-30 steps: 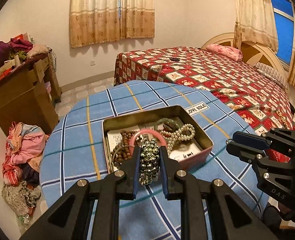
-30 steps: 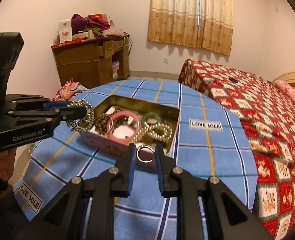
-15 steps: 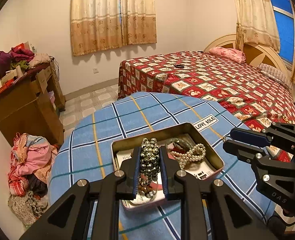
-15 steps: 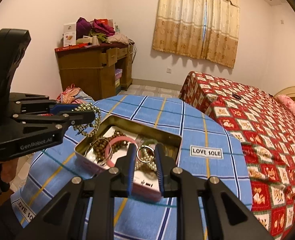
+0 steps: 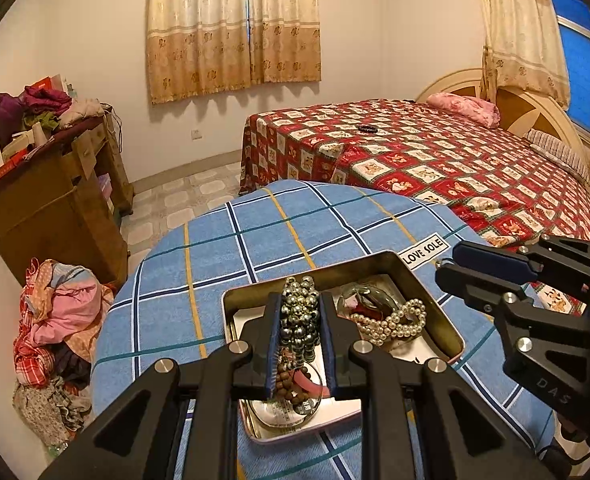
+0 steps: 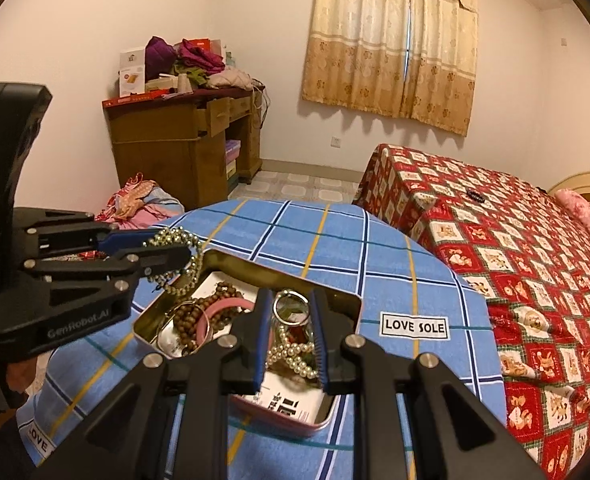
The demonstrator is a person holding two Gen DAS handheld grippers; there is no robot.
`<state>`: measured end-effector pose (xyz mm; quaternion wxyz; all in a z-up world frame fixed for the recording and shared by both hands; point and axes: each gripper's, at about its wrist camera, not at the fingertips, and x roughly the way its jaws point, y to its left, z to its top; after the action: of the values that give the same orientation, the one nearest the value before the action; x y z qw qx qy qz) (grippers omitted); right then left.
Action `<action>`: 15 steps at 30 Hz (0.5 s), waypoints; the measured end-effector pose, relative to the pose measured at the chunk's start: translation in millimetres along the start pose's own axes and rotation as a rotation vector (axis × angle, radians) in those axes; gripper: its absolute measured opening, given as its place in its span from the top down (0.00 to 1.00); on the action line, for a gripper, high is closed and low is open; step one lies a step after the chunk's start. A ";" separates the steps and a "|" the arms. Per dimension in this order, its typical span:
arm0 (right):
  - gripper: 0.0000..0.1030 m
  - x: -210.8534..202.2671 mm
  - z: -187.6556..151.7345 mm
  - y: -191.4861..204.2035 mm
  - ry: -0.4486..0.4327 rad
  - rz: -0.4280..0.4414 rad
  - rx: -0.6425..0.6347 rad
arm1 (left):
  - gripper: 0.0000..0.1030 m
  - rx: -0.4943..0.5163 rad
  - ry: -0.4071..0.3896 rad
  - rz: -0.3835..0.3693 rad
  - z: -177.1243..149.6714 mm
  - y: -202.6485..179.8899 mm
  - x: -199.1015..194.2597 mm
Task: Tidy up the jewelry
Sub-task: 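Lift the gold bead necklace and ring and carry them over the tin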
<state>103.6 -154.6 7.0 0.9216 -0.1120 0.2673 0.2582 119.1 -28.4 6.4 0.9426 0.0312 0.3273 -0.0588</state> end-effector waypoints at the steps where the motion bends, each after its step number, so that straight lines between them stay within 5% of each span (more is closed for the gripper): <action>1: 0.79 2.5 0.5 -0.2 0.003 -0.001 0.001 | 0.82 -0.001 0.001 0.002 0.5 0.6 1.7; 15: 0.79 30.1 2.5 -0.8 0.049 -0.006 0.017 | 0.82 -0.030 0.019 0.031 1.1 8.8 24.8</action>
<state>127.0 -141.9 -7.4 0.9165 -0.1112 0.2917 0.2502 140.2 -22.0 -8.0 0.9405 0.0228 0.3366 -0.0393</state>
